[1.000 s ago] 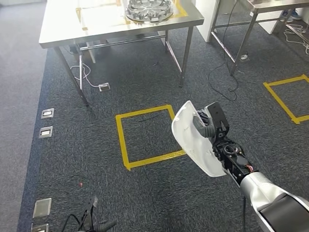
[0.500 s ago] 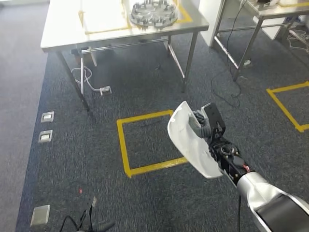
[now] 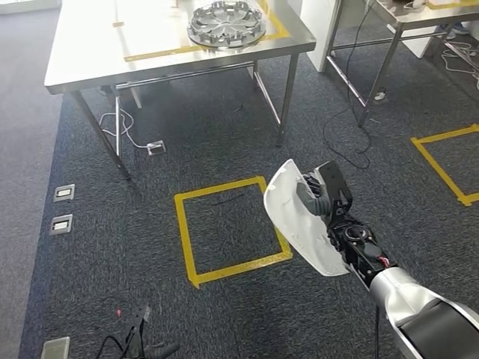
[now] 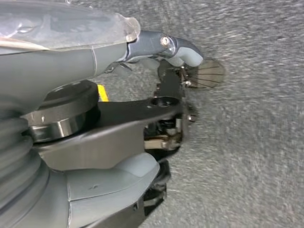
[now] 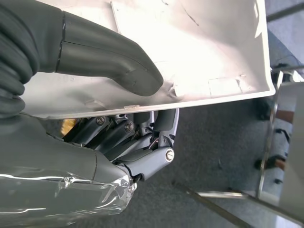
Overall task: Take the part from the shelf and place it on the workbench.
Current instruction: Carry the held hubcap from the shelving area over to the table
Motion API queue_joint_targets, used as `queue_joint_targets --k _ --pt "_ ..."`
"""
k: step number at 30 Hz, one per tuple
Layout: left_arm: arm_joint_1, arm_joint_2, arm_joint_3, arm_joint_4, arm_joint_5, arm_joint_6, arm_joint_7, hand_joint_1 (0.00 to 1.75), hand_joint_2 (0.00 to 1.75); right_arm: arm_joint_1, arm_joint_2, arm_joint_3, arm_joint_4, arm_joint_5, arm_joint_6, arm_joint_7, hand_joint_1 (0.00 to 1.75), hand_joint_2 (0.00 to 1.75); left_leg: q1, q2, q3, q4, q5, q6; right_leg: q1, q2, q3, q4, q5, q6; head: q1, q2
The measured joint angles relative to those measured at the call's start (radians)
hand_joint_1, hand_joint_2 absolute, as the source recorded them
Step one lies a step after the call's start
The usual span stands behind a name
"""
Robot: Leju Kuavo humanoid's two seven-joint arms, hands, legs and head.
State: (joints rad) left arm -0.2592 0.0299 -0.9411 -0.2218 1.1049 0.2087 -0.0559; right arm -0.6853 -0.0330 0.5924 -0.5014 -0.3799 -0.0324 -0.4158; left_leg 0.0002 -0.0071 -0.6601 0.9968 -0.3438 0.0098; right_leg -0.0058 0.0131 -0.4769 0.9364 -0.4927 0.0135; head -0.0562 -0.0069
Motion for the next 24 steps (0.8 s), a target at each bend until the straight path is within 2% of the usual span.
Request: queue_joint_targets --k 3,5,6,9,10,11,12,14,16,19,20,21,22,24 --pt "-0.001 0.0 -0.003 0.0 0.001 0.0 -0.001 0.0 1.75 -0.003 0.002 0.001 0.001 0.0 0.0 0.0 1.75 1.75 -0.002 -0.001 0.026 -0.045 -0.023 0.011 0.0 0.002 0.012 -0.004 -0.008 0.015 0.001 0.0" --pt "-0.002 0.001 -0.004 0.0 0.001 0.0 -0.002 0.0 1.75 -0.006 0.003 0.001 0.001 0.0 0.0 -0.001 1.75 1.75 0.002 -0.003 0.047 -0.054 -0.032 0.021 -0.001 0.0 0.003 0.033 -0.016 0.024 0.001 0.0" --pt "-0.002 0.002 -0.004 0.0 0.001 0.0 -0.003 0.0 1.75 -0.008 0.003 0.001 0.001 0.0 0.0 -0.001 1.75 1.75 0.004 -0.003 0.058 -0.057 -0.038 0.025 -0.002 -0.002 -0.018 0.078 -0.028 0.028 0.002 0.0" --pt "0.0 0.0 -0.005 0.0 0.004 0.0 -0.003 0.0 1.75 -0.003 0.005 0.003 0.003 0.0 0.001 0.0 1.75 1.75 0.006 -0.005 0.084 -0.058 -0.059 0.03 -0.006 -0.005 -0.145 0.279 -0.095 0.041 0.002 0.0" --pt "0.002 -0.001 -0.005 0.0 0.005 0.0 -0.003 0.0 1.75 0.001 0.005 0.004 0.004 0.0 0.001 0.0 1.75 1.75 0.006 -0.007 0.094 -0.058 -0.067 0.03 -0.007 -0.006 -0.179 0.312 -0.106 0.043 0.002 0.0" --pt "0.004 -0.001 -0.005 0.0 0.005 0.0 -0.003 0.0 1.75 0.004 0.005 0.004 0.006 0.0 0.001 0.0 1.75 1.75 0.006 -0.009 0.107 -0.058 -0.076 0.029 -0.007 -0.006 -0.194 0.303 -0.093 0.044 0.002 0.0" --pt "0.006 -0.001 -0.005 0.0 0.005 0.0 -0.003 0.0 1.75 0.004 0.005 0.004 0.006 0.0 0.001 0.0 1.75 1.75 0.006 -0.01 0.12 -0.058 -0.086 0.027 -0.007 -0.006 -0.192 0.259 -0.056 0.042 0.002 0.0" --pt "0.006 -0.001 -0.005 0.0 0.005 0.0 -0.003 0.0 1.75 0.002 0.005 0.004 0.008 0.0 0.001 0.0 1.75 1.75 0.005 -0.01 0.145 -0.057 -0.105 0.02 -0.006 -0.007 -0.164 0.115 0.057 0.036 0.002 0.0" --pt "0.003 -0.002 -0.005 0.0 0.005 0.0 -0.003 0.0 1.75 0.0 0.005 0.004 0.01 0.0 0.001 0.001 1.75 1.75 0.004 -0.011 0.155 -0.056 -0.12 0.01 -0.001 -0.007 -0.142 0.022 0.115 0.022 0.001 0.0" --pt "0.0 -0.003 -0.005 0.0 0.006 0.0 -0.004 0.0 1.75 -0.002 0.005 0.005 0.011 0.0 0.001 0.0 1.75 1.75 0.003 -0.011 0.159 -0.053 -0.131 -0.005 0.002 -0.006 -0.126 0.006 0.116 -0.004 0.0 0.0" --pt "-0.001 -0.002 -0.005 0.0 0.005 0.0 -0.004 0.0 1.75 -0.005 0.006 0.005 0.011 0.0 0.0 -0.001 1.75 1.75 0.003 -0.009 0.157 -0.038 -0.136 -0.01 0.0 -0.006 -0.118 0.002 0.113 -0.01 0.0 0.0" --pt "-0.003 -0.002 -0.005 0.0 0.005 0.0 -0.004 0.0 1.75 -0.008 0.006 0.005 0.012 0.0 0.0 -0.001 1.75 1.75 0.004 -0.007 0.141 -0.004 -0.147 -0.014 -0.001 -0.005 -0.11 0.0 0.111 -0.015 0.0 0.0" --pt "-0.004 -0.002 -0.005 0.0 0.005 0.0 -0.004 0.0 1.75 -0.011 0.006 0.005 0.012 0.0 0.0 -0.001 1.75 1.75 0.006 -0.005 0.109 0.053 -0.164 -0.018 -0.003 -0.004 -0.102 -0.002 0.108 -0.019 -0.001 0.0" --pt "-0.003 -0.002 -0.005 0.0 0.005 0.0 -0.004 0.0 1.75 -0.011 0.006 0.005 0.013 0.0 0.0 -0.001 1.75 1.75 0.006 -0.002 0.019 0.192 -0.207 -0.024 -0.001 -0.003 -0.093 -0.002 0.098 -0.024 -0.001 0.0"
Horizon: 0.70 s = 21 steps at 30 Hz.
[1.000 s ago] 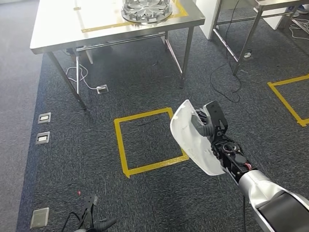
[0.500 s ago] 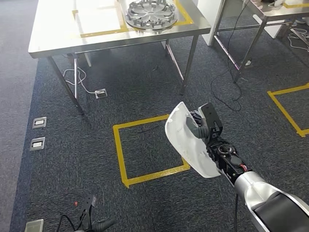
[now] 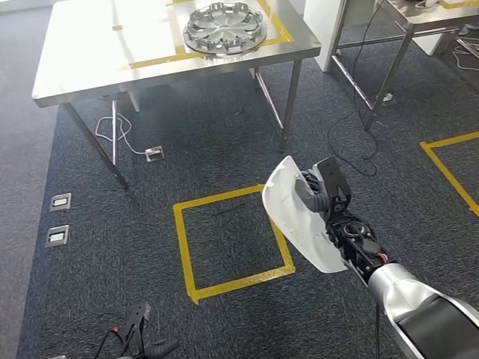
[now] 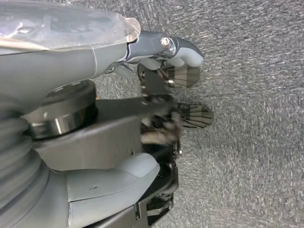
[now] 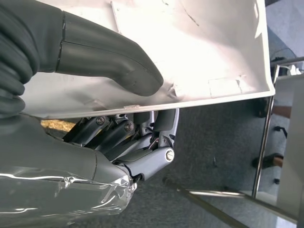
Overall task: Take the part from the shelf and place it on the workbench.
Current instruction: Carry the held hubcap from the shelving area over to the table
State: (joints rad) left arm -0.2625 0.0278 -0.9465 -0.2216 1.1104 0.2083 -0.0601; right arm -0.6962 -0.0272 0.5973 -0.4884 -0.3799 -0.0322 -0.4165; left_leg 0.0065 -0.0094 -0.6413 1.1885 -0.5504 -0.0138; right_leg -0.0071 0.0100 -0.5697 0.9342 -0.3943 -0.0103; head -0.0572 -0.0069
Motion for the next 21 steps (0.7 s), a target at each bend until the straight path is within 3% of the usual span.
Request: queue_joint_targets --k 1,2,3,5,7,9,12,13,16,17,18,21 --pt "0.001 0.0 0.0 0.0 0.0 0.0 0.0 0.0 1.75 0.003 0.0 0.0 0.001 0.0 0.001 0.0 1.75 1.75 0.0 0.0 -0.038 0.044 -0.012 -0.001 0.001 0.001 0.006 0.0 -0.006 0.0 0.0 0.0" --pt "0.003 0.0 0.0 0.0 0.001 0.0 0.0 0.0 1.75 0.006 0.0 0.001 0.002 0.0 0.001 0.0 1.75 1.75 0.0 0.0 -0.06 0.051 -0.004 0.0 0.002 0.002 0.014 0.0 -0.012 0.0 0.0 0.0" --pt "0.004 0.0 0.0 0.0 0.002 0.0 0.0 0.0 1.75 0.007 0.0 0.001 0.003 0.0 0.002 0.0 1.75 1.75 -0.001 0.0 -0.063 0.019 0.029 0.004 0.004 0.002 0.023 0.001 -0.02 0.0 0.0 0.0" --pt "0.004 0.001 0.0 0.0 0.005 0.0 0.0 0.0 1.75 0.007 0.001 0.002 0.004 0.0 0.002 0.0 1.75 1.75 -0.004 0.0 -0.025 -0.125 0.137 0.019 0.007 0.003 0.044 0.001 -0.035 0.002 0.0 0.0" --pt "0.003 0.004 0.0 0.0 0.007 0.0 0.0 0.0 1.75 0.003 0.002 0.002 0.004 0.0 0.002 0.0 1.75 1.75 -0.01 0.002 0.008 -0.23 0.19 0.031 0.008 0.004 0.051 0.001 -0.047 0.008 0.0 0.0" --pt "0.002 0.004 0.0 0.0 0.007 0.0 -0.001 0.0 1.75 0.001 0.003 0.002 0.005 0.0 0.003 0.001 1.75 1.75 -0.015 0.002 0.011 -0.246 0.19 0.035 0.009 0.005 0.049 0.001 -0.054 0.018 0.0 0.0" --pt "0.002 0.003 0.0 0.0 0.002 0.0 -0.001 0.0 1.75 -0.001 0.003 0.003 0.004 0.0 0.002 0.0 1.75 1.75 -0.006 0.003 0.024 -0.255 0.194 0.043 0.009 0.002 0.038 0.032 -0.08 0.036 0.001 0.0" --pt "0.0 0.002 0.0 0.0 0.0 0.0 -0.001 0.0 1.75 -0.003 0.003 0.003 0.004 0.0 0.001 0.0 1.75 1.75 -0.003 0.003 0.031 -0.258 0.192 0.046 0.007 0.001 0.015 0.081 -0.104 0.042 0.001 0.0" --pt "-0.003 -0.001 -0.001 0.0 -0.002 0.0 0.002 0.0 1.75 -0.002 0.003 0.004 0.005 0.0 0.001 0.001 1.75 1.75 -0.003 0.002 0.042 -0.257 0.179 0.052 -0.001 -0.001 -0.099 0.291 -0.178 0.055 0.001 0.0" --pt "-0.002 -0.002 -0.001 0.0 -0.002 0.0 0.003 0.0 1.75 0.001 0.003 0.004 0.005 0.0 0.001 0.001 1.75 1.75 -0.002 0.001 0.046 -0.255 0.174 0.052 -0.004 -0.002 -0.122 0.32 -0.175 0.057 0.001 0.0" --pt "-0.001 -0.002 -0.001 0.0 -0.002 0.0 0.004 0.0 1.75 0.003 0.002 0.004 0.006 0.0 0.001 0.001 1.75 1.75 -0.001 0.0 0.051 -0.252 0.168 0.05 -0.006 -0.002 -0.124 0.304 -0.15 0.059 0.001 0.0" --pt "-0.001 -0.002 -0.001 0.0 -0.002 0.0 0.004 0.0 1.75 -0.002 0.002 0.004 0.006 0.0 0.001 0.001 1.75 1.75 0.0 -0.002 0.06 -0.236 0.148 0.036 -0.011 -0.005 -0.051 0.106 -0.031 0.06 0.001 0.0"
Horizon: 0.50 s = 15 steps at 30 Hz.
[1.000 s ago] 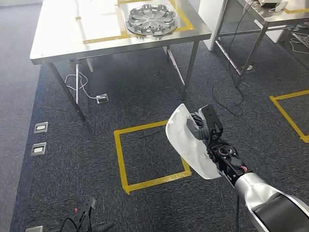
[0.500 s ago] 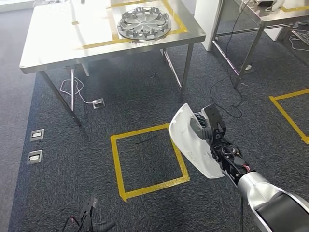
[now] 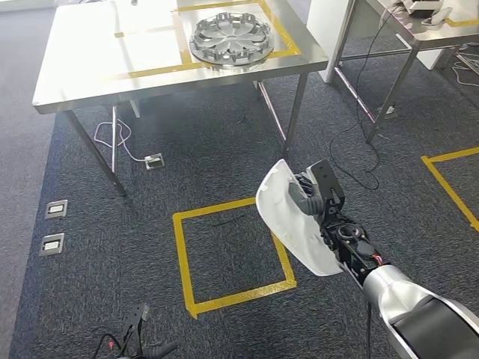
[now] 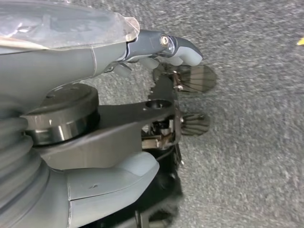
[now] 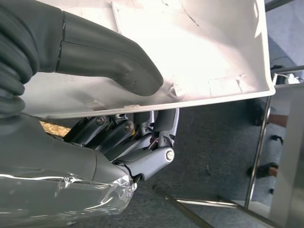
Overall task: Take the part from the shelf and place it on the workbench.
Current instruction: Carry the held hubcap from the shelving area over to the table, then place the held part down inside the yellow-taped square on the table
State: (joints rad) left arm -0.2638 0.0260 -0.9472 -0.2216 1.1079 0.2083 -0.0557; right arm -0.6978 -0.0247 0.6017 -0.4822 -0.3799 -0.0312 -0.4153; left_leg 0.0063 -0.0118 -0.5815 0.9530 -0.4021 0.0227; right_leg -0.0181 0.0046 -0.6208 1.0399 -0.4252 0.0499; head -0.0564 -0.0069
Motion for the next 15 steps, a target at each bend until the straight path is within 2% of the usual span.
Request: queue_joint_targets --k 1,2,5,6,7,9,10,11,12,13,15 --pt "-0.001 0.0 0.0 0.0 0.0 0.0 0.0 0.0 1.75 -0.002 0.0 0.0 0.0 0.0 0.0 0.0 1.75 1.75 -0.002 0.0 -0.001 0.005 -0.005 -0.005 0.0 0.0 0.019 -0.047 0.017 -0.004 0.0 0.0" --pt "-0.003 0.0 0.0 0.0 -0.001 0.0 0.0 0.0 1.75 -0.003 0.0 0.0 0.0 0.0 0.0 0.0 1.75 1.75 -0.003 0.0 -0.002 0.008 -0.008 -0.009 0.001 0.001 0.029 -0.071 0.02 -0.009 0.0 0.0" --pt "-0.004 0.0 0.0 0.0 -0.001 0.0 0.002 0.0 1.75 -0.001 0.0 0.0 0.0 0.0 0.001 0.0 1.75 1.75 -0.002 0.001 -0.002 0.013 -0.015 -0.024 0.003 0.003 0.036 -0.078 0.015 -0.03 0.0 0.0" --pt "-0.004 0.0 0.0 0.0 -0.001 0.0 0.003 0.0 1.75 -0.002 0.0 0.0 0.0 0.0 0.001 0.0 1.75 1.75 -0.001 0.002 -0.01 0.033 -0.028 -0.03 0.002 0.003 0.041 -0.081 0.015 -0.036 0.0 0.0" --pt "-0.004 0.001 0.0 0.0 -0.001 0.0 0.004 0.0 1.75 -0.004 0.0 0.0 0.0 0.0 0.0 0.0 1.75 1.75 0.0 0.004 -0.027 0.072 -0.049 -0.034 0.0 0.003 0.045 -0.084 0.015 -0.041 -0.001 0.0" --pt "-0.004 0.001 -0.001 0.0 -0.001 0.0 0.006 0.0 1.75 -0.006 0.0 0.0 0.0 0.0 0.0 0.0 1.75 1.75 0.001 0.005 -0.096 0.207 -0.107 -0.04 0.001 0.004 0.049 -0.085 0.011 -0.049 -0.001 0.0" --pt "-0.004 0.0 -0.002 0.0 -0.001 -0.001 0.007 0.0 1.75 -0.005 0.0 0.0 0.0 0.0 0.001 0.0 1.75 1.75 0.001 0.005 -0.132 0.27 -0.126 -0.041 0.002 0.004 0.051 -0.085 0.009 -0.051 -0.001 0.0" --pt "-0.003 0.0 -0.002 0.0 -0.001 -0.001 0.008 0.0 1.75 -0.003 0.0 0.001 0.0 0.0 0.001 0.0 1.75 1.75 0.001 0.005 -0.157 0.307 -0.128 -0.04 0.004 0.004 0.054 -0.085 0.006 -0.052 -0.001 0.0" --pt "-0.003 0.0 -0.003 0.0 -0.001 -0.001 0.009 0.0 1.75 -0.002 0.0 0.001 0.0 0.0 0.001 0.0 1.75 1.75 0.001 0.005 -0.161 0.301 -0.11 -0.038 0.004 0.005 0.059 -0.085 0.002 -0.052 -0.001 0.0" --pt "-0.003 0.0 -0.004 0.0 -0.001 -0.001 0.01 0.0 1.75 -0.002 0.0 0.001 0.0 0.0 0.001 0.0 1.75 1.75 0.0 0.005 -0.145 0.254 -0.074 -0.034 0.005 0.005 0.064 -0.085 -0.002 -0.051 -0.001 0.0" --pt "-0.004 0.001 -0.004 0.0 -0.001 -0.002 0.011 0.0 1.75 -0.003 0.0 0.001 0.0 0.0 0.001 0.0 1.75 1.75 -0.002 0.005 -0.08 0.108 0.002 -0.024 0.008 0.006 0.076 -0.084 -0.013 -0.046 -0.001 0.0"
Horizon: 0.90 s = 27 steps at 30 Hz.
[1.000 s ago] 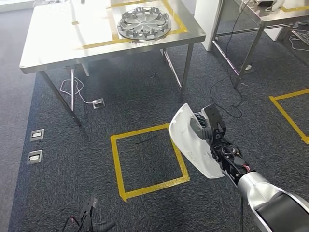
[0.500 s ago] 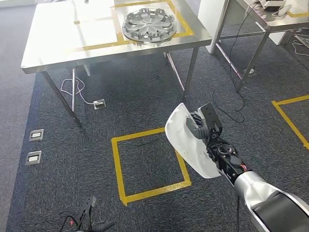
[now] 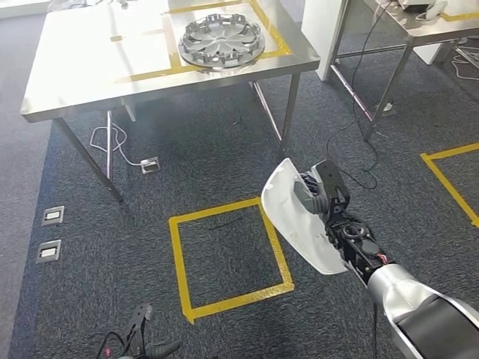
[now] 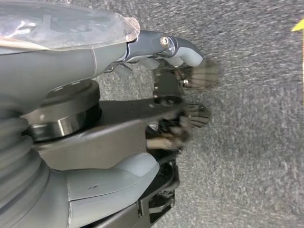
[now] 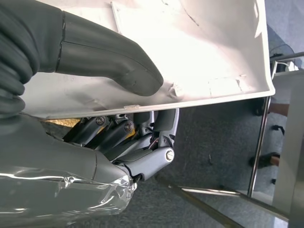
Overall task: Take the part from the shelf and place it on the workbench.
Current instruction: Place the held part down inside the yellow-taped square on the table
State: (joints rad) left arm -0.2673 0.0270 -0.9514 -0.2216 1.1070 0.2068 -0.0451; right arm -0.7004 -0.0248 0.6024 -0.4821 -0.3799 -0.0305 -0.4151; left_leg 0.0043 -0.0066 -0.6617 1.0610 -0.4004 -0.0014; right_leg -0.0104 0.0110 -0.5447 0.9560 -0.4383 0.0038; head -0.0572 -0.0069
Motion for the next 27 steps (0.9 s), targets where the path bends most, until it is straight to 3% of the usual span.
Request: queue_joint_targets --k 2,6,8,10,11,12,13,15,16,18,21,23,25,26,27 --pt "-0.001 0.001 0.0 0.0 0.001 0.0 0.0 0.0 1.75 -0.002 0.0 0.0 0.0 0.0 0.0 0.0 1.75 1.75 -0.003 -0.001 0.04 -0.086 0.024 0.008 0.003 0.001 0.005 0.0 -0.009 0.008 0.0 0.0" --pt "-0.001 0.001 -0.001 0.0 0.002 0.0 0.0 0.0 1.75 -0.003 0.0 0.0 -0.001 0.0 -0.001 0.001 1.75 1.75 -0.002 -0.001 0.058 -0.107 0.012 0.025 0.001 0.0 0.006 0.012 -0.028 0.03 0.001 0.0" --pt "-0.002 0.001 -0.001 0.0 0.003 0.001 0.0 0.0 1.75 -0.005 0.0 0.0 -0.002 0.0 -0.001 0.001 1.75 1.75 0.001 -0.001 0.072 -0.114 0.006 0.034 0.0 -0.003 -0.039 0.108 -0.071 0.04 0.001 0.0" --pt "-0.002 0.0 -0.002 0.0 0.003 0.001 0.0 0.0 1.75 -0.004 0.0 0.001 -0.001 0.0 -0.001 0.002 1.75 1.75 0.001 -0.001 0.08 -0.114 -0.002 0.04 0.0 -0.004 -0.119 0.251 -0.117 0.047 0.001 0.0" --pt "-0.001 -0.001 -0.002 0.0 0.003 0.001 0.0 0.0 1.75 -0.001 0.0 0.001 -0.001 0.0 -0.001 0.002 1.75 1.75 0.001 -0.002 0.086 -0.113 -0.007 0.041 -0.001 -0.004 -0.15 0.296 -0.121 0.049 0.001 0.0" --pt "0.0 -0.001 -0.002 0.0 0.003 0.001 0.0 0.0 1.75 0.001 0.0 0.002 0.0 0.0 -0.001 0.002 1.75 1.75 0.001 -0.003 0.093 -0.112 -0.014 0.041 -0.002 -0.004 -0.163 0.299 -0.103 0.049 0.001 0.0" --pt "0.001 -0.001 -0.002 0.0 0.003 0.001 0.0 0.0 1.75 0.002 0.0 0.002 0.001 0.0 -0.001 0.002 1.75 1.75 0.001 -0.005 0.102 -0.111 -0.021 0.04 -0.002 -0.004 -0.155 0.262 -0.065 0.049 0.001 0.0" --pt "0.003 -0.001 -0.003 0.0 0.003 0.001 0.0 0.0 1.75 0.0 0.0 0.002 0.002 0.0 -0.001 0.002 1.75 1.75 0.0 -0.007 0.122 -0.109 -0.039 0.034 -0.002 -0.006 -0.104 0.123 0.025 0.044 0.001 0.0" --pt "0.003 -0.002 -0.003 0.0 0.004 0.001 0.0 0.0 1.75 -0.001 0.0 0.002 0.003 0.0 -0.001 0.002 1.75 1.75 -0.001 -0.007 0.129 -0.107 -0.046 0.029 0.0 -0.006 -0.077 0.062 0.049 0.04 0.001 0.0" --pt "0.001 -0.002 -0.003 0.0 0.005 0.001 0.0 0.0 1.75 -0.003 0.0 0.002 0.003 0.0 -0.001 0.003 1.75 1.75 -0.003 -0.007 0.133 -0.108 -0.054 0.02 0.004 -0.005 -0.052 0.009 0.051 0.027 0.001 0.0" --pt "-0.001 -0.002 -0.003 0.0 0.009 0.001 0.0 0.0 1.75 -0.004 0.0 0.003 0.003 0.0 0.0 0.003 1.75 1.75 -0.004 -0.005 0.135 -0.105 -0.065 0.006 0.003 -0.002 -0.038 -0.005 0.039 0.008 0.001 0.0" --pt "-0.001 -0.001 -0.003 0.0 0.01 0.002 -0.001 0.0 1.75 -0.007 0.0 0.003 0.003 0.0 -0.001 0.002 1.75 1.75 -0.004 -0.002 0.097 -0.027 -0.1 -0.002 -0.003 -0.002 -0.021 -0.015 0.032 -0.003 -0.001 0.0" --pt "0.001 0.0 -0.003 0.0 0.011 0.002 -0.001 0.0 1.75 -0.006 0.0 0.003 0.003 0.0 0.0 0.002 1.75 1.75 0.0 -0.001 0.005 0.127 -0.152 -0.007 -0.004 -0.002 -0.01 -0.017 0.022 -0.01 -0.002 0.0" --pt "0.003 0.0 -0.003 0.0 0.011 0.003 -0.001 0.0 1.75 -0.003 0.0 0.004 0.003 0.0 0.001 0.002 1.75 1.75 0.0 -0.001 -0.04 0.188 -0.163 -0.009 -0.004 -0.001 -0.002 -0.017 0.015 -0.011 -0.003 0.0" --pt "0.005 -0.001 -0.003 0.0 0.011 0.003 -0.001 0.0 1.75 0.0 0.0 0.004 0.003 0.0 0.001 0.003 1.75 1.75 0.0 -0.001 -0.069 0.216 -0.152 -0.009 -0.004 -0.001 0.007 -0.017 0.007 -0.01 -0.004 0.0"
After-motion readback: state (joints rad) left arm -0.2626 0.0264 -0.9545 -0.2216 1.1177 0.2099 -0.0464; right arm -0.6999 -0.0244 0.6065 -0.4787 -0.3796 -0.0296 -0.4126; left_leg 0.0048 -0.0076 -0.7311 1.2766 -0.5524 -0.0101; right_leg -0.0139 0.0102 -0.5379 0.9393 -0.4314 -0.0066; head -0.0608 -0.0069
